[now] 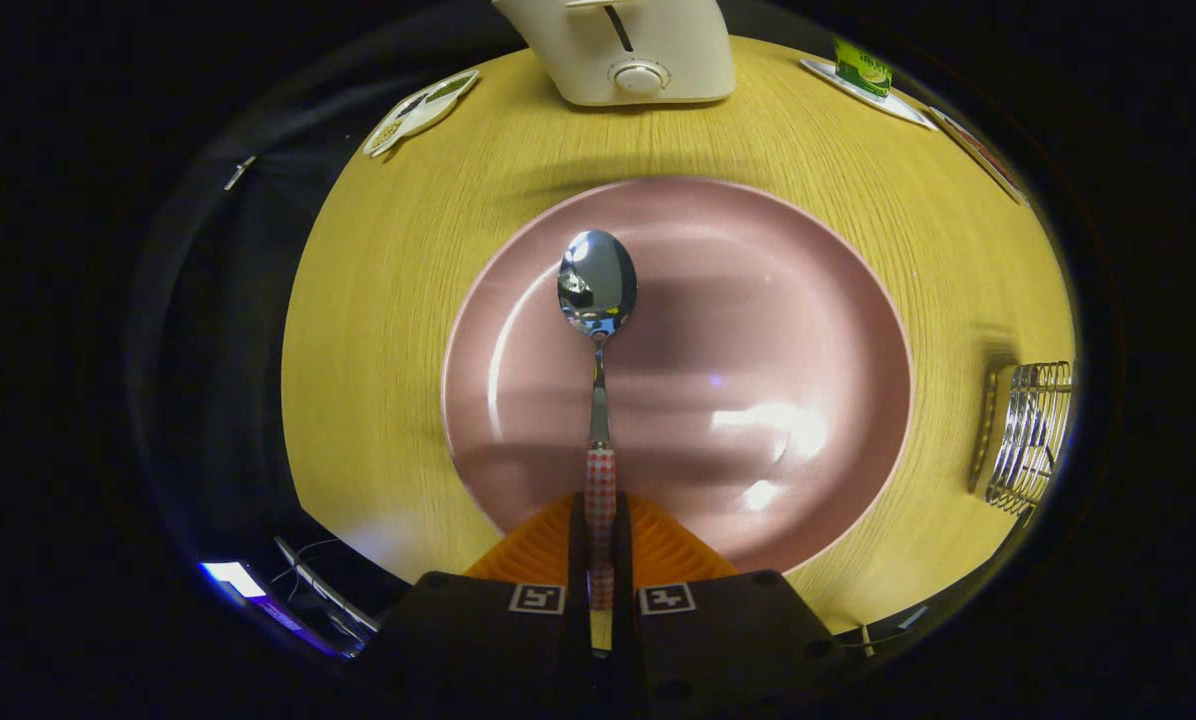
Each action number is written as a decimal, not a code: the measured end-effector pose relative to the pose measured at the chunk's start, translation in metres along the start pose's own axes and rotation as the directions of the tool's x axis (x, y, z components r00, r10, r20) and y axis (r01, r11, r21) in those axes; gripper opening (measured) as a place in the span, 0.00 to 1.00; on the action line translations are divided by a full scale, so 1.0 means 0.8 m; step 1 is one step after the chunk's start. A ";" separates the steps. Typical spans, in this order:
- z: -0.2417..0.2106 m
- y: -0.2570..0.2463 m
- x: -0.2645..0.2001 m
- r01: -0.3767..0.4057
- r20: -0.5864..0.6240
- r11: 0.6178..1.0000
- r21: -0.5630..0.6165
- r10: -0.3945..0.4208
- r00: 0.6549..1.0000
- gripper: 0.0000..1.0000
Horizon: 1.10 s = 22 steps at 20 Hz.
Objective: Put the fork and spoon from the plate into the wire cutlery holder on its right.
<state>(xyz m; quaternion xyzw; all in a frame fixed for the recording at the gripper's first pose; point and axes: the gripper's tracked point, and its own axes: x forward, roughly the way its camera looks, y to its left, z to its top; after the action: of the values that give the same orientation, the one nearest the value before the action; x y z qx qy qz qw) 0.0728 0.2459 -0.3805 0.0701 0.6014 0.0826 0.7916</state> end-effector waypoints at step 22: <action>-0.059 -0.235 -0.303 -0.003 -0.054 0.971 -0.240 -0.011 0.999 0.09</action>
<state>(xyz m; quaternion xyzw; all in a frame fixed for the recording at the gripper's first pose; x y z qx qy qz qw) -0.0280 0.0105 -0.2051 -0.0294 0.6085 0.1549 0.7777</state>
